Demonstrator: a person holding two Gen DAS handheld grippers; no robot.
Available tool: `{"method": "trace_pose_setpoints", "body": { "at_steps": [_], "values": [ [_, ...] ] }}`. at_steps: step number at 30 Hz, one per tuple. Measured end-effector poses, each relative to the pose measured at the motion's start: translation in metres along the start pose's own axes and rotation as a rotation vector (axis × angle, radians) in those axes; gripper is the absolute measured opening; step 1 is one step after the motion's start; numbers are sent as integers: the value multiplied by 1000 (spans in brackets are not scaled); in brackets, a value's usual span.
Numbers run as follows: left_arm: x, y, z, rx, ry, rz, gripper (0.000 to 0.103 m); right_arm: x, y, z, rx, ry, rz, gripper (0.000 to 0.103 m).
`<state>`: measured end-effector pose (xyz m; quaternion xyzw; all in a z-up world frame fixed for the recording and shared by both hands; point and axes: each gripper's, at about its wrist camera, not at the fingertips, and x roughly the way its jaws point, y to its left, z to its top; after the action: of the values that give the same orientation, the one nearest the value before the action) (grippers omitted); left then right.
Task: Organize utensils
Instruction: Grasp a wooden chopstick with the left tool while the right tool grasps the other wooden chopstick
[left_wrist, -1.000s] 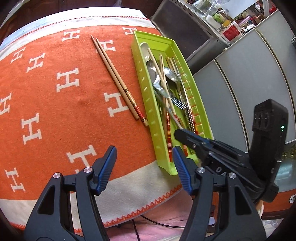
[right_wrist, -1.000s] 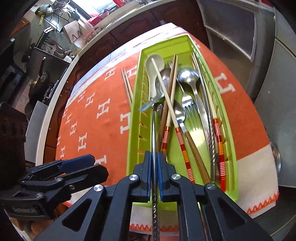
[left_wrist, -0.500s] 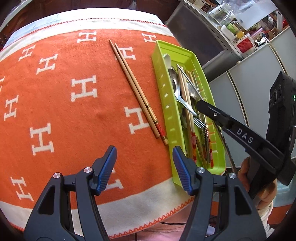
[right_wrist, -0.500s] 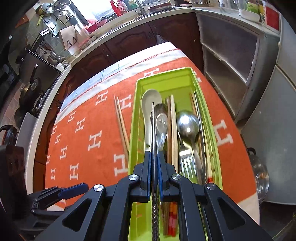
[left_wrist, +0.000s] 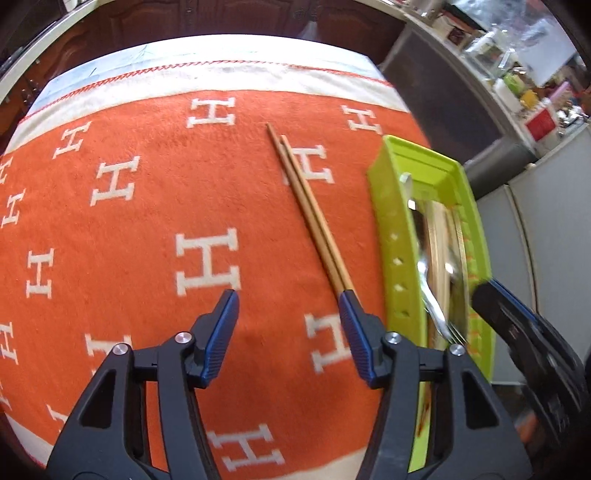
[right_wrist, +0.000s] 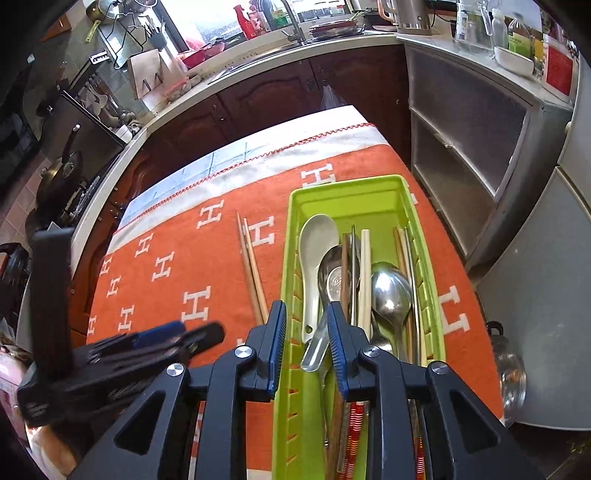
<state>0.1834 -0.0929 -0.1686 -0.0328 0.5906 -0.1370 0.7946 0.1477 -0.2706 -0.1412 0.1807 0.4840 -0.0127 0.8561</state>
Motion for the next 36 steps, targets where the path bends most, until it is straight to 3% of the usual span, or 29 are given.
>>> {"method": "trace_pose_setpoints", "body": {
  "at_steps": [4,12,26,27,29,30,31,36],
  "values": [
    [25,1,13,-42,40,20,46,2,-3,-8,10,3,11,23],
    [33,-11,28,-45,27,44,46,9,-12,-16,30,14,22,23],
    [52,-54,29,21,28,223,46,9,-18,-20,52,14,25,23],
    [52,-54,29,19,27,221,44,9,-17,-20,50,12,25,23],
    [49,-54,27,23,12,226,26,7,-16,-22,42,11,26,23],
    [47,-53,26,24,6,228,9,7,-14,-22,37,12,28,23],
    [45,-51,26,23,6,229,5,6,-13,-22,32,13,32,23],
    [35,-27,18,-10,0,177,4,5,0,-17,3,17,54,23]
  ]
}}
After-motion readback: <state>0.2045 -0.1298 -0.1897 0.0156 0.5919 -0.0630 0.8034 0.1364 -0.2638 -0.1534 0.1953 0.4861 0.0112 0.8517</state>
